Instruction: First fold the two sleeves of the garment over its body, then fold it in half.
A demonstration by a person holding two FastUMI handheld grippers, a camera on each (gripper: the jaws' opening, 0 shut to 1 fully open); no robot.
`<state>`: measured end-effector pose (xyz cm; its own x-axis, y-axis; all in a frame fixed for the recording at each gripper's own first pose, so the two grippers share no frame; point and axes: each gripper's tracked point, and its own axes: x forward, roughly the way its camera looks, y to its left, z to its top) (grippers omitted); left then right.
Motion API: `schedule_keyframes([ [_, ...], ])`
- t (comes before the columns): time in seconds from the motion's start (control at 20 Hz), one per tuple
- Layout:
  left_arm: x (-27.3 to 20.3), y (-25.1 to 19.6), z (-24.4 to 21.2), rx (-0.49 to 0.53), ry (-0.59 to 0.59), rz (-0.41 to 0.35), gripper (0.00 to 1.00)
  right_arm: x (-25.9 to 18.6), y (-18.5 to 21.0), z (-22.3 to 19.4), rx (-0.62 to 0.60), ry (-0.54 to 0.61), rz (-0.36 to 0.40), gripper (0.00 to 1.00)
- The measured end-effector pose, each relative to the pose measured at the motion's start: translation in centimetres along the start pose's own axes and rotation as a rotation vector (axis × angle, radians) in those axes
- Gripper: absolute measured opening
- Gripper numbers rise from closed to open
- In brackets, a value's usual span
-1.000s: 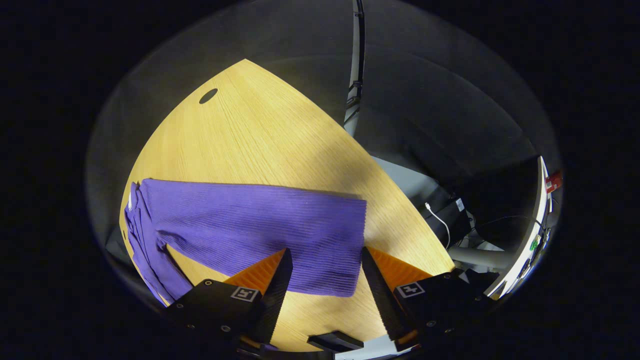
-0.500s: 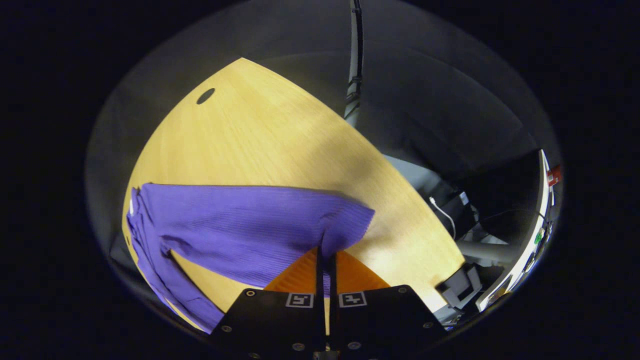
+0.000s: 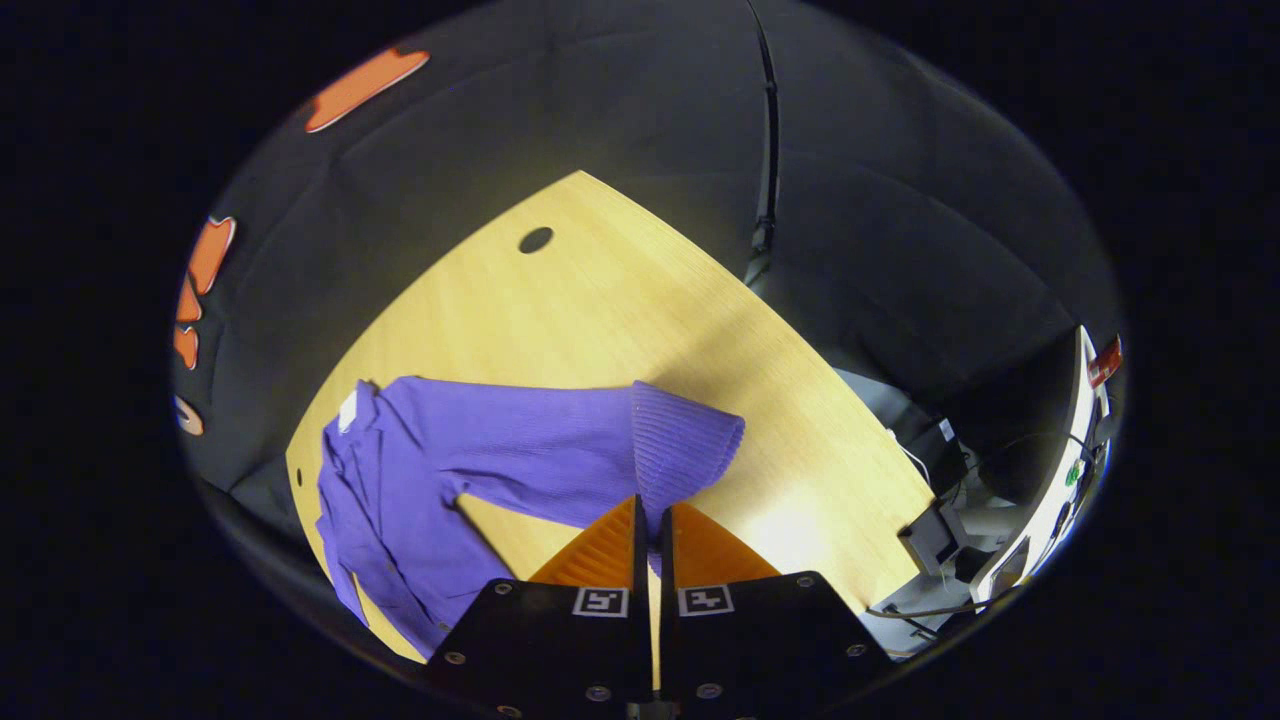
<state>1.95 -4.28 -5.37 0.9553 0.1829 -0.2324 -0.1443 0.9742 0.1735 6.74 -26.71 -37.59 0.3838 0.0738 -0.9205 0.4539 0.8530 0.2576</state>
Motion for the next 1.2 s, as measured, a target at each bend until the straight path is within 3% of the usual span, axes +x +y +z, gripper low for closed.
schedule_keyframes([
  [0.25,0.3,1.4,-0.3,-0.034,-0.006,0.000,0.98,-3.8,6.8,0.5,-0.084,-0.071,0.040,0.04],
  [0.45,0.5,5.7,-1.4,-0.059,-0.001,0.035,0.98,-5.9,13.1,0.4,-0.179,-0.106,0.083,0.04],
  [1.2,-1.1,16.9,-4.3,-0.065,0.013,0.185,0.98,-7.8,35.4,-3.3,-0.473,-0.109,0.258,0.04],
])
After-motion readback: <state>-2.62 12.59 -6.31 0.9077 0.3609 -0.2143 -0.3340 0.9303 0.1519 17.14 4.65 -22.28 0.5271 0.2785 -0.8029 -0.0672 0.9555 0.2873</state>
